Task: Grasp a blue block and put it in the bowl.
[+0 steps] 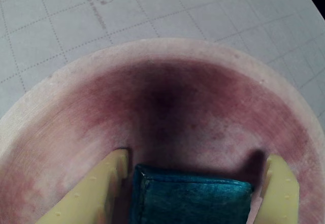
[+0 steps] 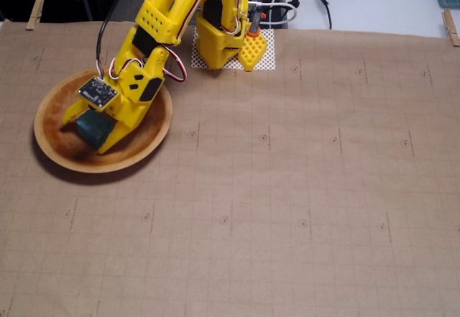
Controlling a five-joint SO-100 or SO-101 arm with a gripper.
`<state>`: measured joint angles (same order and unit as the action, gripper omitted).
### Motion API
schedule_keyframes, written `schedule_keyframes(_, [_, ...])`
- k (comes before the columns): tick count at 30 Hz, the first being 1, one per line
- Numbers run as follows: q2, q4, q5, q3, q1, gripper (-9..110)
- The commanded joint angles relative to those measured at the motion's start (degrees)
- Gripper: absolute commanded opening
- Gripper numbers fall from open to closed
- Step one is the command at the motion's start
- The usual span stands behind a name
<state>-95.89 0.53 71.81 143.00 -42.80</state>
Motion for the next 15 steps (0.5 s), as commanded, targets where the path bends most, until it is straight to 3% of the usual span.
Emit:
schedule_keyframes(1, [-7.5, 2.5, -0.4, -1.2, 3.4, 32])
schedule_keyframes(15, [-28.3, 23.3, -0.3, -5.4, 10.8, 32])
